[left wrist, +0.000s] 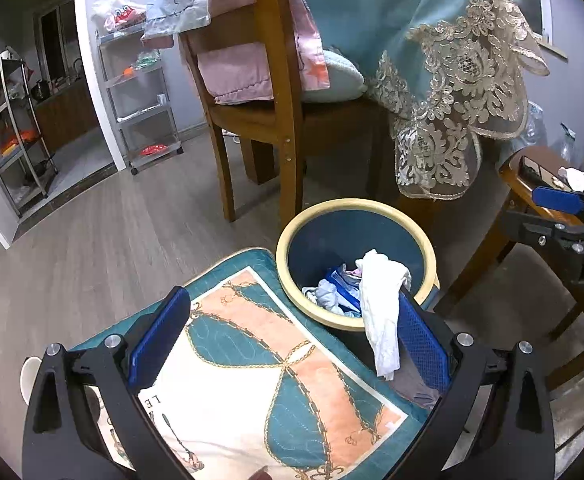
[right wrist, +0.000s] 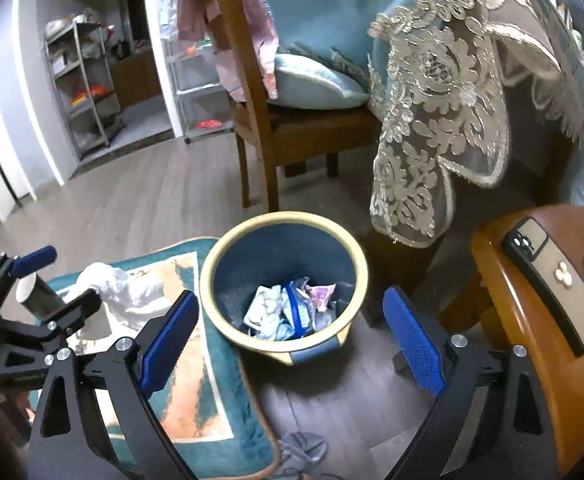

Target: Collect trash

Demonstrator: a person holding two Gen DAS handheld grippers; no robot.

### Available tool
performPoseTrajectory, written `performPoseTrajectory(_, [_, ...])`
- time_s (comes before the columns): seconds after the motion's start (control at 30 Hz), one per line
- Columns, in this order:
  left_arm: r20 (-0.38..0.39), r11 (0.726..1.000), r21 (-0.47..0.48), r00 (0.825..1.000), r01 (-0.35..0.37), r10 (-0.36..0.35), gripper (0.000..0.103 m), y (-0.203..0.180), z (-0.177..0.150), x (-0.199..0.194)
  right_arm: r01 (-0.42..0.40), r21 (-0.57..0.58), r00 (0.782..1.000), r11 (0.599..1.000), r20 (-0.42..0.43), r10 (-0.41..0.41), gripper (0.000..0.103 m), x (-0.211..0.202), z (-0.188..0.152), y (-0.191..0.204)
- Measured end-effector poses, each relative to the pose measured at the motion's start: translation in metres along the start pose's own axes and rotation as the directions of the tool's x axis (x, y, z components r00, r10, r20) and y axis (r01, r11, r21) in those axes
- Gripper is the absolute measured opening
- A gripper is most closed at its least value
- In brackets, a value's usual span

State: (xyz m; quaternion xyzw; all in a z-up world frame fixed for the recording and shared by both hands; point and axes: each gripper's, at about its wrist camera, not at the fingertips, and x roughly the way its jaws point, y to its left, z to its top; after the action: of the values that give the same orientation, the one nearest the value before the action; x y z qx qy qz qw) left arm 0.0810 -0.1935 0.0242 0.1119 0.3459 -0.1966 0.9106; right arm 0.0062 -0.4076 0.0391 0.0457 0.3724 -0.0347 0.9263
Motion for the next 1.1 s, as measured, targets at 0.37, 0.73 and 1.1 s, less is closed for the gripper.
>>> performPoseTrajectory(0.37, [-0.089,0.997,-0.058,0.995,-0.054,0.049,0.097,0.005,0.027,0.096,0.011,0.11,1.0,0.994,0.001,-0.012,0.093,0.007,0.006,-0.014])
performPoseTrajectory(0.73, [-0.41,0.998,-0.027,0.911,-0.054,0.039,0.097,-0.008,0.002,0.206,-0.005,0.121,1.0,0.993,-0.022,0.008,0.093,0.022,0.009,-0.02])
performPoseTrajectory(1.1, [-0.384,0.996,-0.082,0.923,-0.036,0.002,0.097,-0.001,0.001,0.193,0.011,0.105,1.0,0.994,-0.03,-0.007,0.093,0.032,0.011,-0.024])
